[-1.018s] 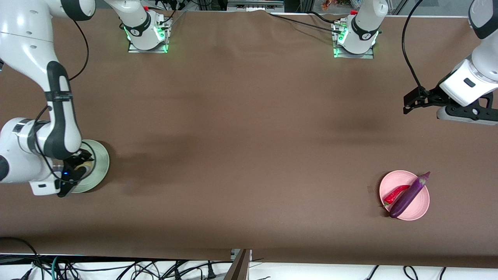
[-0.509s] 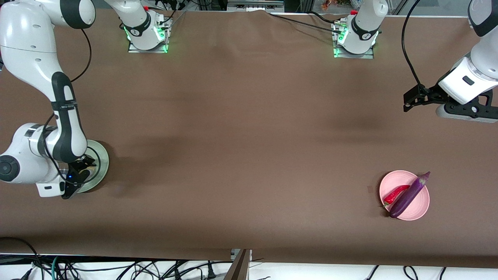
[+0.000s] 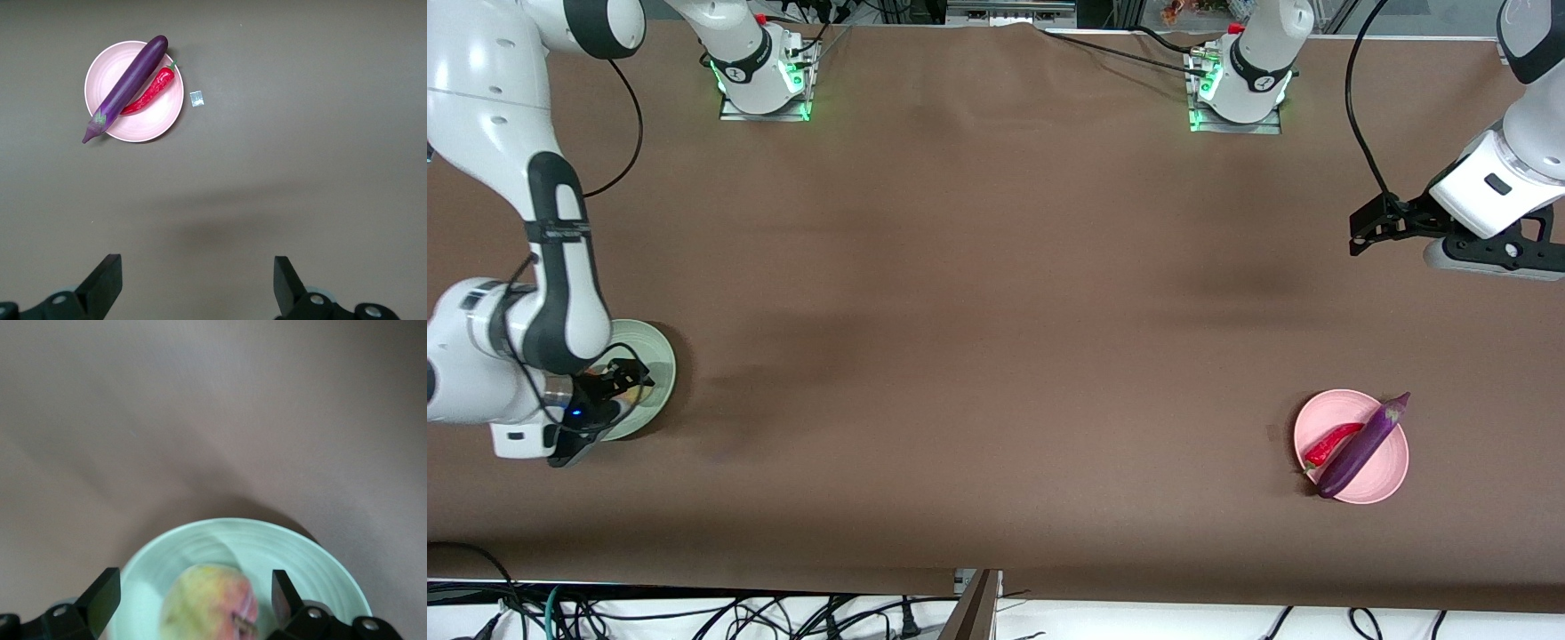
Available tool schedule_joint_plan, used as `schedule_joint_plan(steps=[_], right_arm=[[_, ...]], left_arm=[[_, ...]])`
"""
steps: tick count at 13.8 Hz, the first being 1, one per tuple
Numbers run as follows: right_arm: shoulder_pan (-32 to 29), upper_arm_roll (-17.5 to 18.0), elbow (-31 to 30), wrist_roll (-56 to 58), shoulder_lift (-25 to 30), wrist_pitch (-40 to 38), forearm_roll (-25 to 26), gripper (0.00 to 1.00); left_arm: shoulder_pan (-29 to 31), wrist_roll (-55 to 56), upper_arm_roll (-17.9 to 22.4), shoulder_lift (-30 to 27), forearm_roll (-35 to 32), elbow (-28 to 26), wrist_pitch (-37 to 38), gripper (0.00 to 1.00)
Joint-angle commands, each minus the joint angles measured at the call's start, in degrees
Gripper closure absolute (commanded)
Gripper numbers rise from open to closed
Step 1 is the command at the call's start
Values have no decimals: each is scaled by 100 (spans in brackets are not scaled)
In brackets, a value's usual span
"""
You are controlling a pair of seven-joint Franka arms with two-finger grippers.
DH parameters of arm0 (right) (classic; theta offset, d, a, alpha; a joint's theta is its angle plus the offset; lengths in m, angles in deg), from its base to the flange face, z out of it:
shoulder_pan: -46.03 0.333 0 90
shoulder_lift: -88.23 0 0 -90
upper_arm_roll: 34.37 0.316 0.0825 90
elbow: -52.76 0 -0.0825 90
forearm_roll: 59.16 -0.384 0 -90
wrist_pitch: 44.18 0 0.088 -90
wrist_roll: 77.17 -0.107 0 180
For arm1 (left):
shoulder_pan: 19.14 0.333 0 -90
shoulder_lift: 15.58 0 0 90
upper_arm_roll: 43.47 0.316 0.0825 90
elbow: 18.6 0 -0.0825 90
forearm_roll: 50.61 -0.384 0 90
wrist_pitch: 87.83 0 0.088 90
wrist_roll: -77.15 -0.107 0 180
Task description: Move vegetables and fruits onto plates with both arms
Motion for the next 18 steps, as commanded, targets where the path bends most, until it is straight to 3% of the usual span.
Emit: schedule_joint_plan(steps=[1, 3, 8, 10, 11, 12, 14, 16, 18], right_arm=[[88, 47, 917, -808, 105, -1038, -160, 0], [185, 152, 1139, -1520, 175, -1452, -178, 0], [765, 196, 1097, -4146, 1324, -2867, -82, 0], [958, 240, 598, -4956, 1956, -3018, 451, 0], [933, 449, 212, -5195, 2316, -2975, 698, 0], [820, 643, -218, -5267, 2642, -2931, 744, 0], [766, 680, -818, -5180, 3152, -2650, 867, 0], [748, 715, -1092, -5180, 3522, -2562, 1140, 0], [556, 715, -1241, -5162, 3927, -2509, 1105, 0]], left_arm=[[-11, 7, 10, -105, -144, -45, 59, 0], [-11, 7, 1, -105, -144, -45, 59, 0], [-20, 7, -7, -105, -144, -45, 77, 0], [-20, -2, -7, -113, -144, -45, 103, 0], [-20, -2, 1, -113, -144, -45, 138, 0], [-11, -2, 1, -113, -144, -45, 139, 0], [-20, -2, 1, -105, -144, -37, 139, 0], [-20, -2, 1, -105, -144, -36, 139, 0], [-20, -2, -7, -105, -144, -19, 139, 0]])
